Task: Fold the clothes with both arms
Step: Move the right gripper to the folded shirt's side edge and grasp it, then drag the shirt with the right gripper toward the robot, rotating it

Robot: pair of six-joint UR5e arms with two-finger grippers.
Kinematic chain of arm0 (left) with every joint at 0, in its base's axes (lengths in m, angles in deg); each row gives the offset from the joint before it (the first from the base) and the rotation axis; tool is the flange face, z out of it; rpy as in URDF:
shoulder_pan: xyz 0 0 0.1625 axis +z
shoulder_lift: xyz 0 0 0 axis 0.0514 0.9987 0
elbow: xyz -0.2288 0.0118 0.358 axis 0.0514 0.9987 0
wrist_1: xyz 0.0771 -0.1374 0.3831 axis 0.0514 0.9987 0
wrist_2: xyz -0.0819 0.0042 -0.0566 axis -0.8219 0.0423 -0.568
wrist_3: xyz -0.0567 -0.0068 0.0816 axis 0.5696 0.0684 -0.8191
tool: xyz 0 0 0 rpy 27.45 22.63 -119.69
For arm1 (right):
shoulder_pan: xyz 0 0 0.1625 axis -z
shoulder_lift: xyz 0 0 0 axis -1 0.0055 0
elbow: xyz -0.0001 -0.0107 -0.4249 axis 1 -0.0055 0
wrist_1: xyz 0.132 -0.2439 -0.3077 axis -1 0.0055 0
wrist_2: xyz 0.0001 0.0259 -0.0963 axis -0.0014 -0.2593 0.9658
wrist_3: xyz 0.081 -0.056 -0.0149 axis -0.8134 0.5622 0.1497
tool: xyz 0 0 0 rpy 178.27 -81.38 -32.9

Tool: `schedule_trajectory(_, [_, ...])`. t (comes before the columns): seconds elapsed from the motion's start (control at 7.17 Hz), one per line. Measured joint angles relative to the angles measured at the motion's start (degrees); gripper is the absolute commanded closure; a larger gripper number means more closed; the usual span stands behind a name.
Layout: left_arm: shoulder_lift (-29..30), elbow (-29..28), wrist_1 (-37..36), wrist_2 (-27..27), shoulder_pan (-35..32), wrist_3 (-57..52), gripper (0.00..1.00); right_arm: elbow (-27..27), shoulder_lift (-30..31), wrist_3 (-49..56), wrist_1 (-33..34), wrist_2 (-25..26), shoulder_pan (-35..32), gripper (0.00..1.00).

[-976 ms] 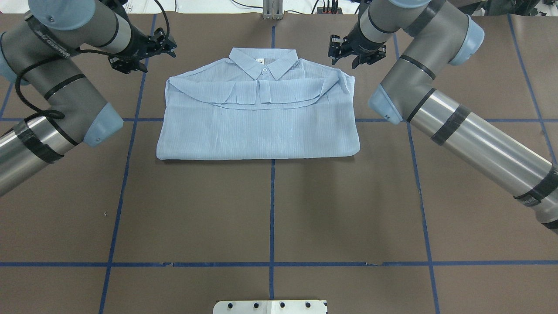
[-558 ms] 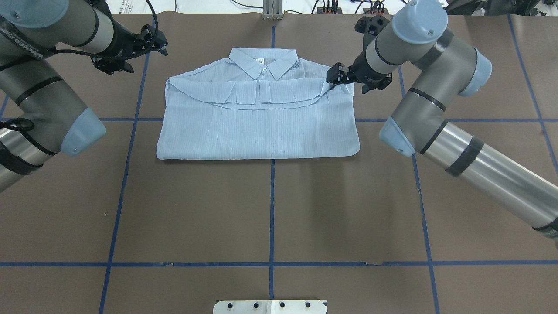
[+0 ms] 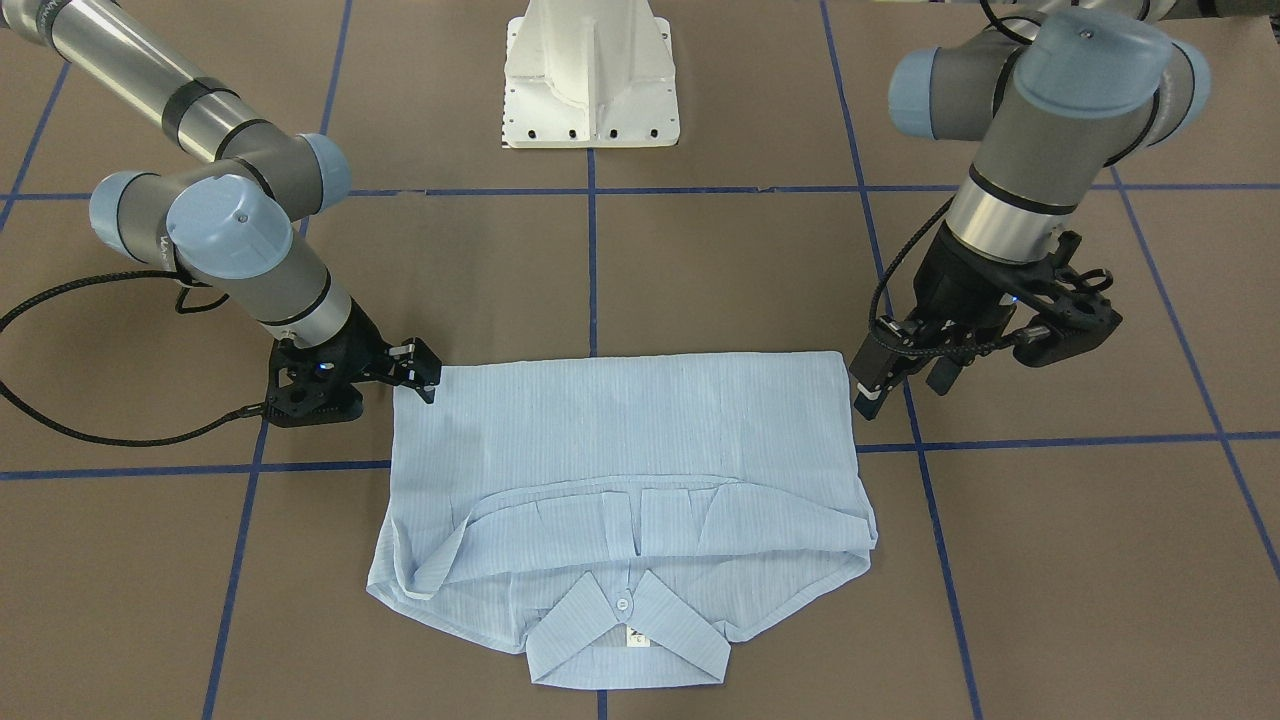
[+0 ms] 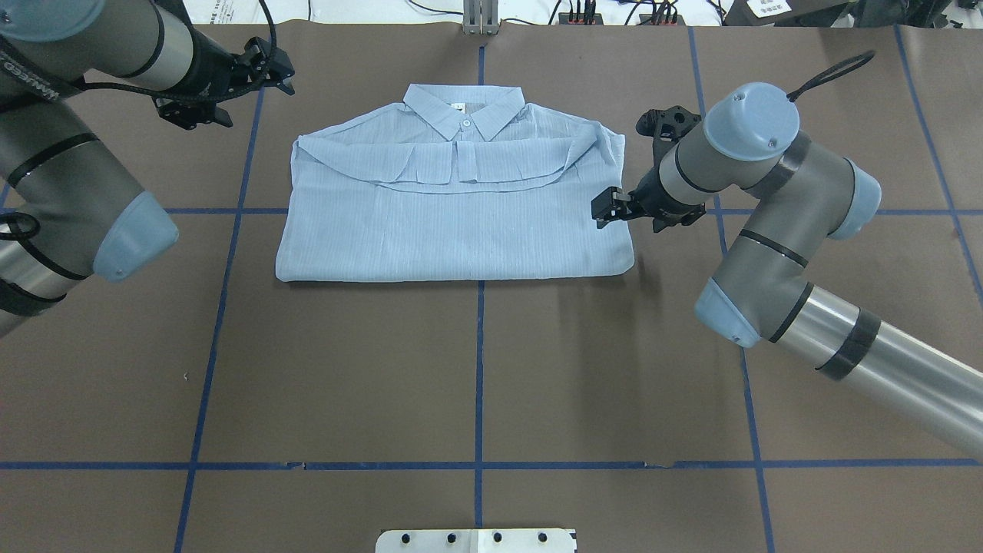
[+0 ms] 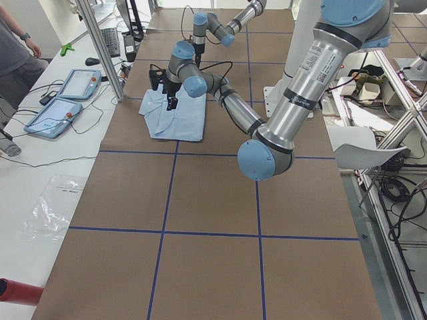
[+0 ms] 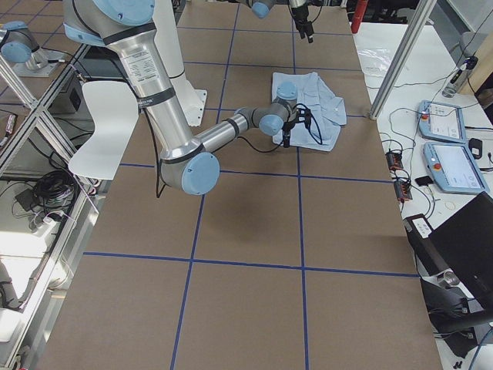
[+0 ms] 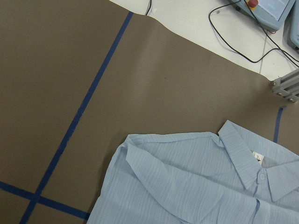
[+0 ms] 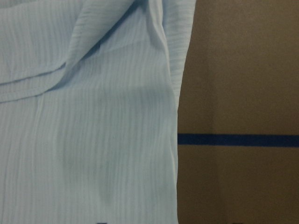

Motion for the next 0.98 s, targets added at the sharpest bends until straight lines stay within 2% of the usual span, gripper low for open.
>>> schedule_trajectory(0.14, [-0.1, 0.3, 0.0, 0.0, 0.0, 0.0, 0.0, 0.0, 0.3, 0.0, 0.1, -0.1, 0.4, 0.64])
schedule_trajectory(0.28, [-0.2, 0.5, -0.1, 0.0, 0.0, 0.1, 0.0, 0.1, 0.4, 0.0, 0.2, -0.4, 0.6, 0.91])
schedule_trajectory(0.42, [-0.3, 0.5, -0.1, 0.1, 0.0, 0.1, 0.0, 0.2, 0.4, 0.1, 0.2, -0.9, 0.7, 1.0])
schedule_trajectory(0.98, [-0.4, 0.6, -0.1, 0.2, 0.0, 0.1, 0.0, 2.1, 1.5, 0.0, 0.1, -1.6, 0.8, 1.0])
